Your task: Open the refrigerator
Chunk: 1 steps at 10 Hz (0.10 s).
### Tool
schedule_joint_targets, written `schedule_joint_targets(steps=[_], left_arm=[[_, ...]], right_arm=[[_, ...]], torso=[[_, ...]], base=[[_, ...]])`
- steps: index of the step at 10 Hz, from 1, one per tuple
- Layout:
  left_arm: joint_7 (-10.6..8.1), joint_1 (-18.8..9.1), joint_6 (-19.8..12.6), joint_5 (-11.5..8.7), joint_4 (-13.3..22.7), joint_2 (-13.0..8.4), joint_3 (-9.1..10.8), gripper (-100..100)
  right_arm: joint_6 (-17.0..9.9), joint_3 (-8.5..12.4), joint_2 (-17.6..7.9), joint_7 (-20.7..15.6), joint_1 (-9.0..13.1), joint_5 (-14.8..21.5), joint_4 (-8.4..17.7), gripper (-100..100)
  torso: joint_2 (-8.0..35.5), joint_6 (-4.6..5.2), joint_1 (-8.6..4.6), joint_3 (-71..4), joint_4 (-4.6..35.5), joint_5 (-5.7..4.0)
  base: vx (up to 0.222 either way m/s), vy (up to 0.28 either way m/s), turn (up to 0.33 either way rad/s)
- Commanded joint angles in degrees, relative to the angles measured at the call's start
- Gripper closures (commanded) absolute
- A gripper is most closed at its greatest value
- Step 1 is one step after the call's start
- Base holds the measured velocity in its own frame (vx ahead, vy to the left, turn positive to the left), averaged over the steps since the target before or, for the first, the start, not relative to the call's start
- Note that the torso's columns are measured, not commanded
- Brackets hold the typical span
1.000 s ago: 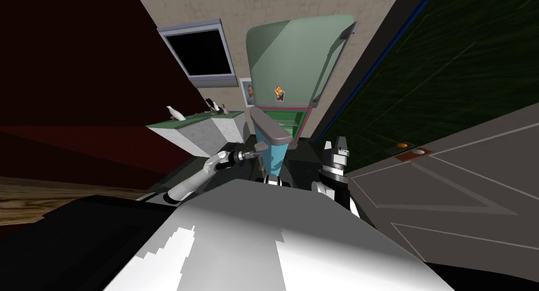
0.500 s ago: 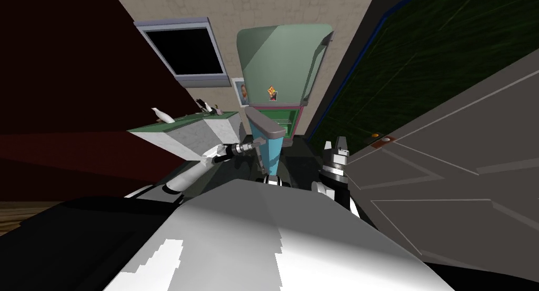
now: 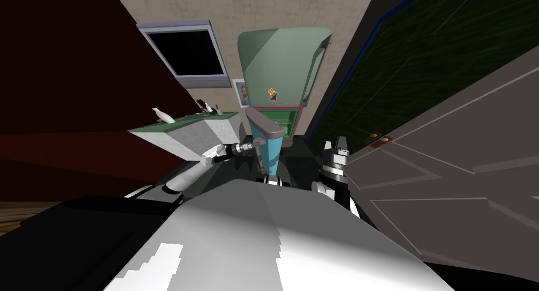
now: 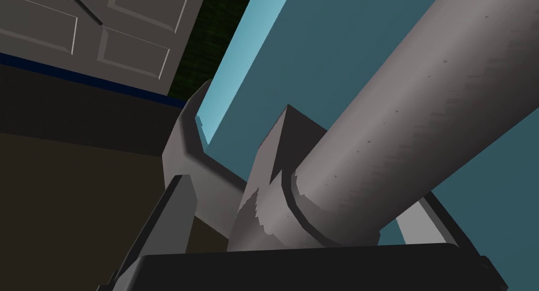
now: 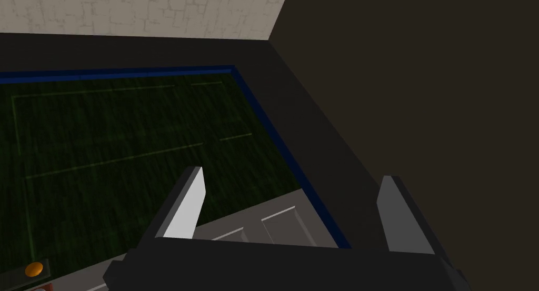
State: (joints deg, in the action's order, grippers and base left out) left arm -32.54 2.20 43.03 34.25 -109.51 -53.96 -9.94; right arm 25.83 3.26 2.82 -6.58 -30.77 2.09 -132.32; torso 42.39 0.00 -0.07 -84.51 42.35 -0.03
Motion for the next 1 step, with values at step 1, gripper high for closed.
schedule_joint_targets(steps=[1], left_arm=[[0.0, 0.01, -0.02, 0.01, 0.03, -0.01, -0.01, 0]], right_arm=[[0.0, 0.0, 0.0, 0.0, 0.0, 0.0, 0.0, 0]], torso=[[-0.02, 0.0, 0.02, -0.01, -0.01, 0.01]], base=[[0.0, 0.0, 0.0]])
